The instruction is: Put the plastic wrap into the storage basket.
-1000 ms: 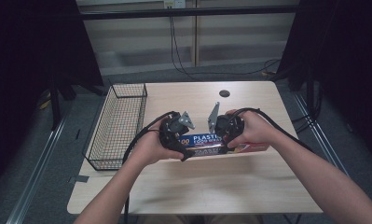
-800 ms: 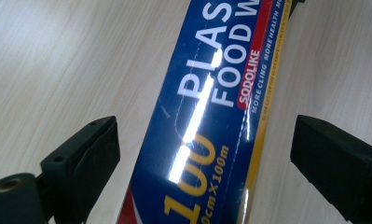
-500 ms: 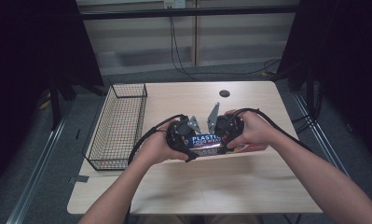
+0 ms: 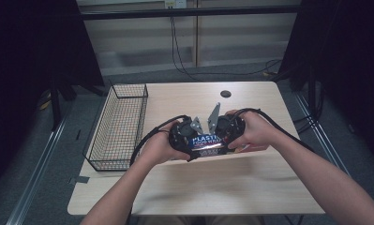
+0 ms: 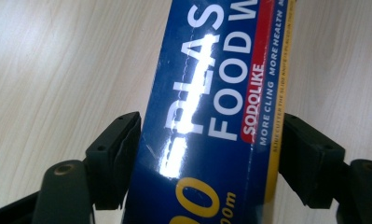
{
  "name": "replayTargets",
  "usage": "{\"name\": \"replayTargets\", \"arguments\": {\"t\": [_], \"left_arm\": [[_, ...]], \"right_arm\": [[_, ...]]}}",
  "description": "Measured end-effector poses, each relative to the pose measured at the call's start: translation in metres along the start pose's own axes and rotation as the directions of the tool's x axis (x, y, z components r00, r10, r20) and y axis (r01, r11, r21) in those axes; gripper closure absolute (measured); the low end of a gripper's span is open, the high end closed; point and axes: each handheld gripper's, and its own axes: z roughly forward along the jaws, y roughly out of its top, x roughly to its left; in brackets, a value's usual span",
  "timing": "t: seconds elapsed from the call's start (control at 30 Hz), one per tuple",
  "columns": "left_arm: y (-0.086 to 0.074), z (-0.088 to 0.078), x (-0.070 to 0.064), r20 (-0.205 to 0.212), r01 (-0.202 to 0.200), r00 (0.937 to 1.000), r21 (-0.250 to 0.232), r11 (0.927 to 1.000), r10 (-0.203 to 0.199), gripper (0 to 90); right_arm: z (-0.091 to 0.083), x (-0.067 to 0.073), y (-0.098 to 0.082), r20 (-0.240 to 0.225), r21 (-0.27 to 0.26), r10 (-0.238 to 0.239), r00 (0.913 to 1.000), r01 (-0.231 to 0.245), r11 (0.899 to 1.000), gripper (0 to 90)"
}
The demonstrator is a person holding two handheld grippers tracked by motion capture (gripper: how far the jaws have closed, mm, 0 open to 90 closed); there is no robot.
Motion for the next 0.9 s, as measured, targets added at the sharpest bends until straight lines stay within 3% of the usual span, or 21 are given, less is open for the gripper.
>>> {"name": "replayTargets", "arguments": {"t": [0.03,0.2,0.3,0.33,0.4,0.5,0.53,0.63,0.77,0.8,0.9], "left_arm": [[-0.0001,0.0017,-0.0017,0.001,0.039,0.9992,-0.02,0.999,-0.039,31.2],[0.001,0.0018,-0.0018,0.01,0.036,0.9993,-0.008,0.9993,-0.036,33.5],[0.0006,0.0041,-0.0033,0.007,0.05,0.9987,-0.02,0.9985,-0.05,34.6],[0.0007,0.006,-0.0056,0.0,0.071,0.9975,-0.041,0.9966,-0.071,35.2],[0.0004,0.004,-0.0031,0.012,0.054,0.9985,-0.009,0.9985,-0.054,36.2],[-0.0009,0.0077,-0.0064,0.024,0.1,0.9947,-0.033,0.9944,-0.1,37.7],[-0.0009,0.0066,-0.0046,0.027,0.078,0.9966,-0.012,0.9969,-0.078,38.0],[-0.002,0.0067,-0.0048,0.028,0.082,0.9962,-0.01,0.9966,-0.082,38.4],[-0.0031,0.0058,-0.0045,0.028,0.083,0.9962,-0.018,0.9964,-0.083,38.7],[-0.0031,0.0031,-0.0017,0.035,0.038,0.9987,0.015,0.9992,-0.038,39.2],[-0.0037,0.0034,-0.0019,0.038,0.039,0.9985,0.012,0.9992,-0.039,39.5]], "right_arm": [[0.0001,0.0004,0.0009,0.0,-0.006,-0.008,1.0,0.008,1.0,42.9],[-0.0007,0.001,0.003,0.013,-0.005,-0.019,0.9997,0.019,1.0,42.9],[-0.001,0.0019,0.0039,0.013,-0.014,-0.022,0.9997,0.023,1.0,42.9],[-0.0015,0.0023,0.0044,0.013,-0.016,-0.019,0.9997,0.019,1.0,42.9],[-0.0012,0.0031,0.0047,0.019,-0.017,-0.018,0.9996,0.019,1.0,42.9],[-0.0007,0.0032,0.0056,0.018,-0.006,-0.035,0.9992,0.035,0.999,42.9],[0.0001,0.0042,0.006,0.02,-0.006,-0.024,0.9995,0.025,1.0,42.9],[0.0006,0.0029,0.0067,0.025,-0.012,-0.049,0.9985,0.049,0.999,42.9],[-0.0001,0.0035,0.0077,0.032,-0.011,-0.047,0.9984,0.048,0.999,42.9],[-0.001,0.003,0.0074,0.028,-0.021,-0.045,0.9986,0.046,0.999,42.9],[-0.0011,0.0029,0.0075,0.027,-0.024,-0.053,0.9982,0.053,0.998,42.9]]}}
